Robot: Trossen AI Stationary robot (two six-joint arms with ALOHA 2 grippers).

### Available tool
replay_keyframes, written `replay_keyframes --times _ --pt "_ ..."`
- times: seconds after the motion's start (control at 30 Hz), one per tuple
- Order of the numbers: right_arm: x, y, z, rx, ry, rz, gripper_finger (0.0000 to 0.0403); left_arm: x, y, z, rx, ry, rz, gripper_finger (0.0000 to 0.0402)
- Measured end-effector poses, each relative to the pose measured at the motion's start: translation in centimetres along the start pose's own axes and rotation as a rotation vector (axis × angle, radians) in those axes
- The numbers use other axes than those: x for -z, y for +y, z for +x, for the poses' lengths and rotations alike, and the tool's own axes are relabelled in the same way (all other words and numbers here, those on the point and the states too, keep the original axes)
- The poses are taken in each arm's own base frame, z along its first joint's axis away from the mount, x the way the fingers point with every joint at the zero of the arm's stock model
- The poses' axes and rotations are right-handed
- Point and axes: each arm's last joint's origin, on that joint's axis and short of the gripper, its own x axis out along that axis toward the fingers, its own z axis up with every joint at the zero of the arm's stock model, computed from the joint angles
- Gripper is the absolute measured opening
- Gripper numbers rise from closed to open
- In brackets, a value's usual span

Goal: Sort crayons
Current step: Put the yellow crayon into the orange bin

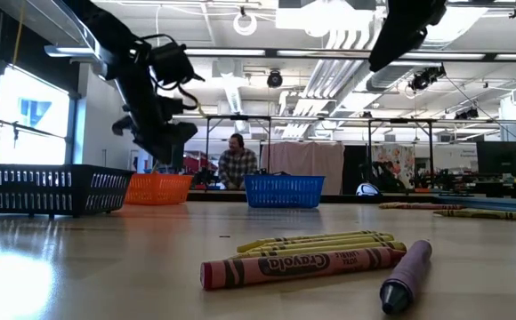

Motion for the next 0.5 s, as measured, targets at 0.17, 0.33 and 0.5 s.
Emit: replay_keyframes --times 0.17,0.33,0.5 --pt "0.1 0.0 0.0 0.001 0.003 0.027 0.0154 0.0 0.3 0.2 0.011 0.021 0.036 0.0057" --pt "0.9 -0.3 0.0 0.013 0.095 0.083 0.0154 0.0 0.0 0.1 0.048 0.023 0.072 0.0075" --pt "2.9 -1.1 0.5 0.134 0.228 0.167 0.0154 -1.0 -1.2 -0.4 0.269 -0.045 0.060 0.0080"
